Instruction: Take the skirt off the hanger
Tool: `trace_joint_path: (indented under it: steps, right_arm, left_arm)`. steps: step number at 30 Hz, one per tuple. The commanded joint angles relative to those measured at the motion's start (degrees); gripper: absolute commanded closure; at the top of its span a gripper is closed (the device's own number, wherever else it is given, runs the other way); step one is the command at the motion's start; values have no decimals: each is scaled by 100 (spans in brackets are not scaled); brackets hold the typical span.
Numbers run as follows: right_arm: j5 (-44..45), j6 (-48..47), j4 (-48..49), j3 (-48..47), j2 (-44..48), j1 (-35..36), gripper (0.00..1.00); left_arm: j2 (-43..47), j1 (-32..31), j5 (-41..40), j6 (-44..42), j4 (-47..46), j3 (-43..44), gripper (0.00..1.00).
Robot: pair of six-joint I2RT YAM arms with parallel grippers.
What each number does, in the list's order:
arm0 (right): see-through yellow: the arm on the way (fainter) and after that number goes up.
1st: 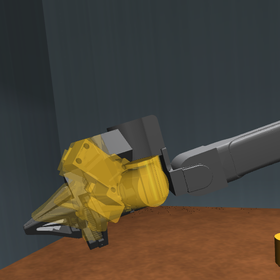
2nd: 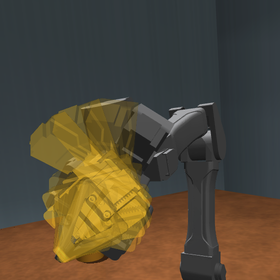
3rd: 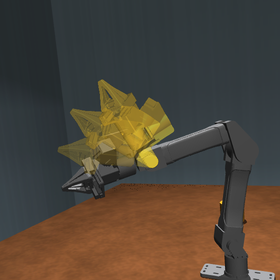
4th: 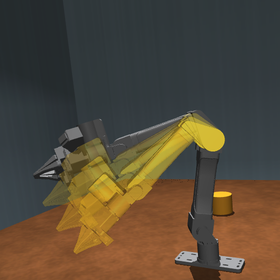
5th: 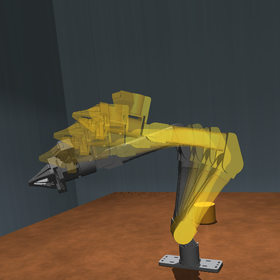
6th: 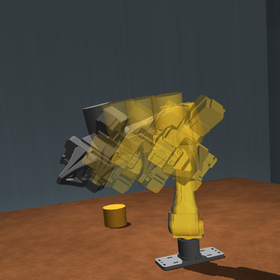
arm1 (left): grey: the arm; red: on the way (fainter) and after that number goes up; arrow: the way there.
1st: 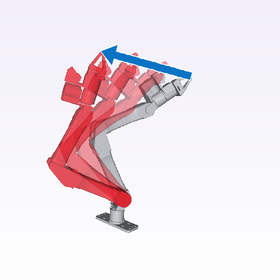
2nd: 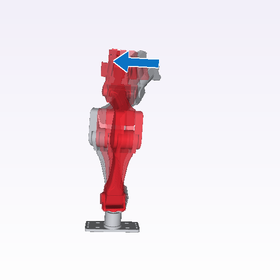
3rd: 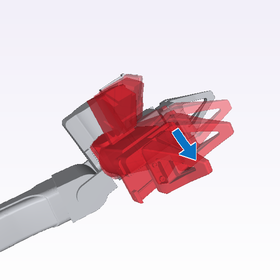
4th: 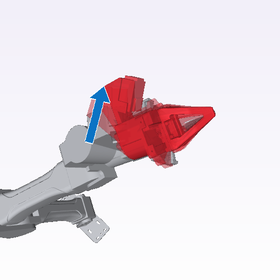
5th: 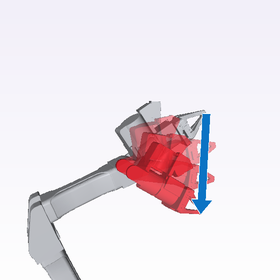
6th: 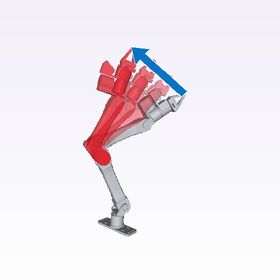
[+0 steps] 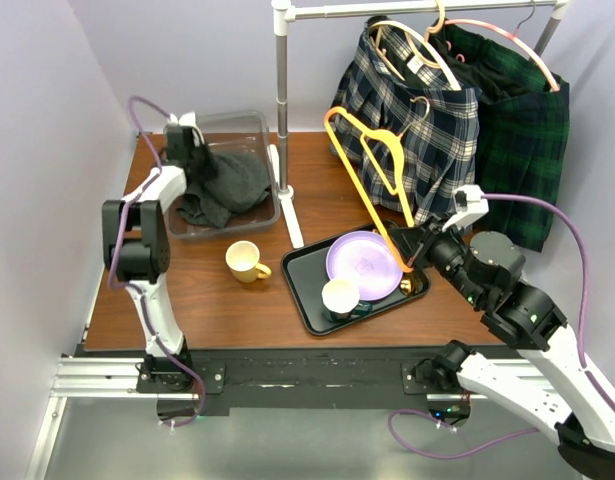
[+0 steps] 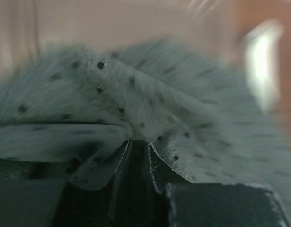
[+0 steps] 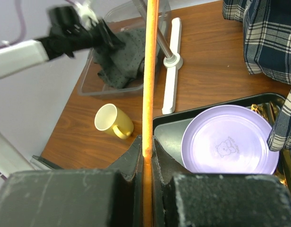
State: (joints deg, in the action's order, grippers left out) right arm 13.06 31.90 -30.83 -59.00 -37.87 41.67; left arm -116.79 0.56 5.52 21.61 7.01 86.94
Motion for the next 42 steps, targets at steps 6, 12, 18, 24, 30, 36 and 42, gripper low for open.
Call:
trace_joint_path:
  steps: [6, 12, 18, 24, 30, 36, 42]
  right_arm:
    - [179, -175, 332, -673, -695, -1, 100]
    - [776, -395, 121, -1236, -1363, -1, 100]
    - [1268, -799, 68, -1842, -2013, -1, 100]
    - [1305, -1309, 612, -2308, -2303, 8, 100]
    - [1339, -1739, 955, -2642, -2778, -1, 100]
    - [1226, -2249, 1685, -2712, -3130, -1, 100]
    - [1287, -2627, 1932, -3134, -3762, 8, 100]
  left_arm:
    - [-468, -12, -139, 397, 81, -90, 79]
    - [639, -12, 19, 187, 554, 620, 45]
    - [1816, -214, 98, -51, 1145, 1072, 12]
    - [3668, -855, -447, -587, 699, -280, 0]
    - [4856, -961, 950, -500, -435, -1872, 0]
    - [5500, -996, 583, -385, -964, -2620, 0]
    - [5869, -987, 477, -288, -1351, -3042, 0]
